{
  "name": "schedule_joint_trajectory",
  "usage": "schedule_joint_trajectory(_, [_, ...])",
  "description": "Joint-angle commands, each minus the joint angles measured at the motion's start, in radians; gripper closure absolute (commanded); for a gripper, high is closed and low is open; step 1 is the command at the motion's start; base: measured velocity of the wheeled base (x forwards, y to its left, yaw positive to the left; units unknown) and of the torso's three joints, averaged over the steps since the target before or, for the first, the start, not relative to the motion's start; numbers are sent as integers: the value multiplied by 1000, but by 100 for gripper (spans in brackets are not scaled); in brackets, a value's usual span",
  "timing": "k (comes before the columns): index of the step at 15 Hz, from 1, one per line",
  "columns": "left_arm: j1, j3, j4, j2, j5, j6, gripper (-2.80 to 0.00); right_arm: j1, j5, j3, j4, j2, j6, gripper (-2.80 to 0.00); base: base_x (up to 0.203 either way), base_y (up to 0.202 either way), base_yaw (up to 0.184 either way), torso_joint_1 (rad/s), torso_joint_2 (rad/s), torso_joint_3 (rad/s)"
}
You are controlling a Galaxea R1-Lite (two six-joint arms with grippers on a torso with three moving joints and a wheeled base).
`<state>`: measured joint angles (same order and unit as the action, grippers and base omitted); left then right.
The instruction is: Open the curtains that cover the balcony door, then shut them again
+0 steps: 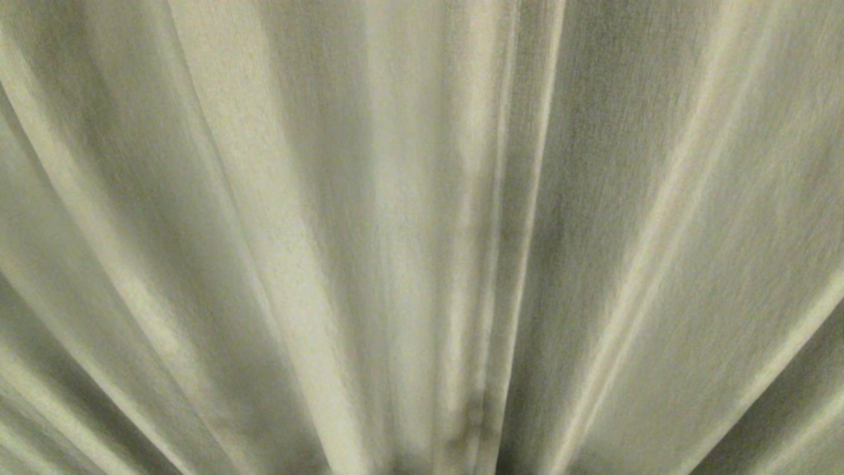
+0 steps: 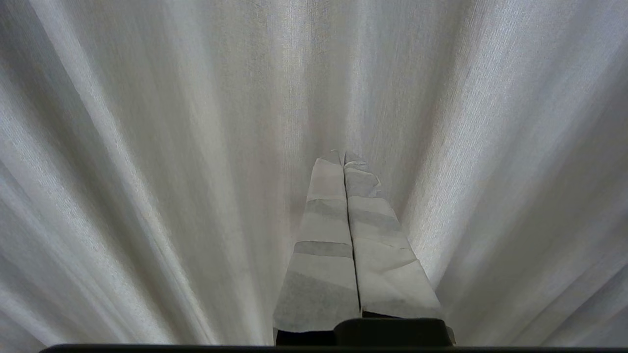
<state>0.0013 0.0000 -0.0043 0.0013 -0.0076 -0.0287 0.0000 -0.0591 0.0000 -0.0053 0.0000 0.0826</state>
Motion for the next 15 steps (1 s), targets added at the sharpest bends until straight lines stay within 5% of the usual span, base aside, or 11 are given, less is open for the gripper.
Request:
schedule_joint_trajectory(1, [0, 0, 0, -1, 0, 0, 0, 0, -1, 0, -1, 0, -1, 0, 0, 0, 0, 0, 0, 0])
schedule_joint_trajectory(15, [0, 0, 0, -1, 0, -2, 0, 0, -1, 0, -1, 0, 0, 0, 0, 0, 0, 0, 0, 0])
